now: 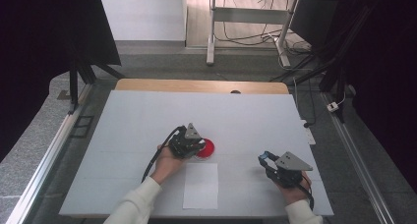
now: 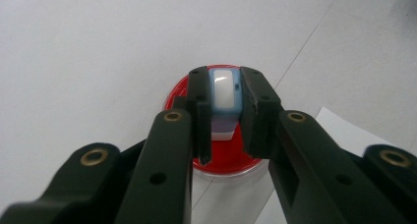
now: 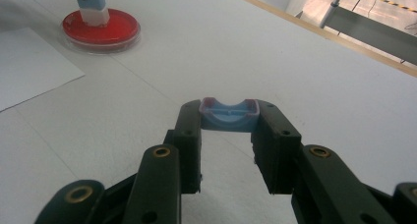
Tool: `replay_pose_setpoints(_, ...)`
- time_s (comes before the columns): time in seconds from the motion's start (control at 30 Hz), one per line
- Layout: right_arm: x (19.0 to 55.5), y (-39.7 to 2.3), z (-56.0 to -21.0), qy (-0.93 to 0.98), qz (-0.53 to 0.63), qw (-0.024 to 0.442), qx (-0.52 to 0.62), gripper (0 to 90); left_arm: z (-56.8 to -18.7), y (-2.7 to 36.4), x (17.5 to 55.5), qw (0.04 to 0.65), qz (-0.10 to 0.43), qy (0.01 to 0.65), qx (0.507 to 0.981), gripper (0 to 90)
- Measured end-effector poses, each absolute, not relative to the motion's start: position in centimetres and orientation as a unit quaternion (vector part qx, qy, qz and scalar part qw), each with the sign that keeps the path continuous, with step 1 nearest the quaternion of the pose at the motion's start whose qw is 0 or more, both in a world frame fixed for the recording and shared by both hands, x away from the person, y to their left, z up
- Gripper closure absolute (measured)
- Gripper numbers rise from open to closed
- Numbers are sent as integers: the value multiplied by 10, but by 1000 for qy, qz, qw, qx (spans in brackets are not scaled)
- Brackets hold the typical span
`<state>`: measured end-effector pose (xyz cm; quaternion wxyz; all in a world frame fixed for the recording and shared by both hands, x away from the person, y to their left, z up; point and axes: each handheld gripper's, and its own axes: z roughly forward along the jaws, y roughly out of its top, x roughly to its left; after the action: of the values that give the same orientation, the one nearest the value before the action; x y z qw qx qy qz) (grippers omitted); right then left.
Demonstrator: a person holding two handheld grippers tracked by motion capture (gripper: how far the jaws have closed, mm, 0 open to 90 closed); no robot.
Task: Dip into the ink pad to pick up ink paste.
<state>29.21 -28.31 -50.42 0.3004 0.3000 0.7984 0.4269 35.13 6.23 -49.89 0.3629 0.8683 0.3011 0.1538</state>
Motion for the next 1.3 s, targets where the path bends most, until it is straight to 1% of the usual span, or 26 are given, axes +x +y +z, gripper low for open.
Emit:
replay_pose_setpoints(0.23,293,-284,-505,799,425,301,300,654,-492,59,348,369,174,286,867,757)
replay_pose_setpoints(0.33,294,-284,-505,799,425,301,300,654,-487,62,348,394,161,292,856,756)
replay_pose_setpoints(0.67,293,-283,-505,799,426,301,298,654,-468,82,346,441,138,306,832,755)
replay_pose_setpoints(1.03,293,-283,-505,799,426,302,298,654,-459,94,340,458,121,304,826,755)
replay_pose_setpoints(1.3,293,-282,-505,800,425,303,297,654,-455,100,336,458,112,304,828,755)
